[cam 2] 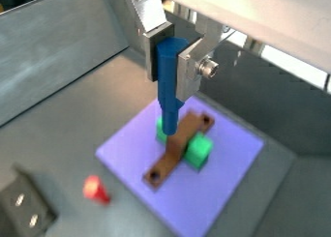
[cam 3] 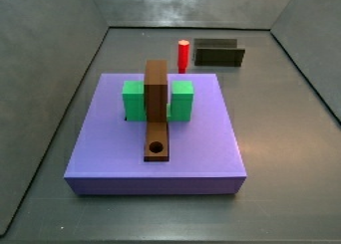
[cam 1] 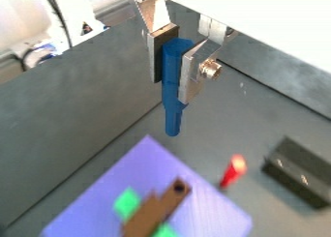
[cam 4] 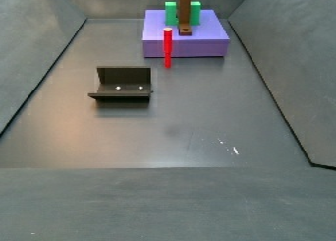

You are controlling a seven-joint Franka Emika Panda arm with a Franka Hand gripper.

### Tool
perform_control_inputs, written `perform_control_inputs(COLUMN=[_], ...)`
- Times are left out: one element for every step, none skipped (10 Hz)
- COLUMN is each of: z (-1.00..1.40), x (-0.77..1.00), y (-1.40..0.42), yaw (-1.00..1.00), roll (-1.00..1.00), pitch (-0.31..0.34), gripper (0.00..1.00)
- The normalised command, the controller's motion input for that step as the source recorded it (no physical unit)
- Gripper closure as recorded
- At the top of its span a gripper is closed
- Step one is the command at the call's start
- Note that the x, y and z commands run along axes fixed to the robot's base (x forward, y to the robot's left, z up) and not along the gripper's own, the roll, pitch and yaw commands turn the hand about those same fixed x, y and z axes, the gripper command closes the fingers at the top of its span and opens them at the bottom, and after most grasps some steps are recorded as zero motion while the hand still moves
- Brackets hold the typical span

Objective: Pick up the blue object. Move up. Move to above the board. Insert the blue object.
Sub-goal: Move to above the board, then insert the blue object.

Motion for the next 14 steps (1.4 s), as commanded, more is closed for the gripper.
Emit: perform_control_inputs(z=[0.12, 0.07, -0.08, -0.07, -0.07, -0.18, -0.43, -0.57, -0.63, -0.48, -0.43, -0.39, -0.43, -0.62], x=[0.43, 0.19, 0.00, 0.00, 0.00, -0.08, 0.00, 0.06, 0.05, 0.12, 0.08, 0.07, 0.05, 0.00], y=[-0.45, -0.22, -0.05, -0.05, -0.07, -0.30, -0.80, -0.96, -1.00, -0.85, -0.84, -0.83, -0.76, -0.51], yaw=[0.00, 0.00, 0.01, 0.00, 0.01, 0.12, 0.04, 0.06, 0.11, 0.12, 0.12, 0.12, 0.11, 0.00], roll=[0.08, 0.05, -0.05, -0.05, -0.07, -0.40, -0.22, -0.11, 0.00, 0.15, 0.17, 0.17, 0.19, 0.23], pitch=[0.127, 0.047, 0.000, 0.000, 0.000, 0.000, 0.059, 0.067, -0.060, -0.106, -0.094, -0.087, -0.090, -0.071], gripper=[1.00, 1.00, 1.00, 1.00, 1.00, 1.00, 1.00, 1.00, 1.00, 1.00, 1.00, 1.00, 1.00, 1.00])
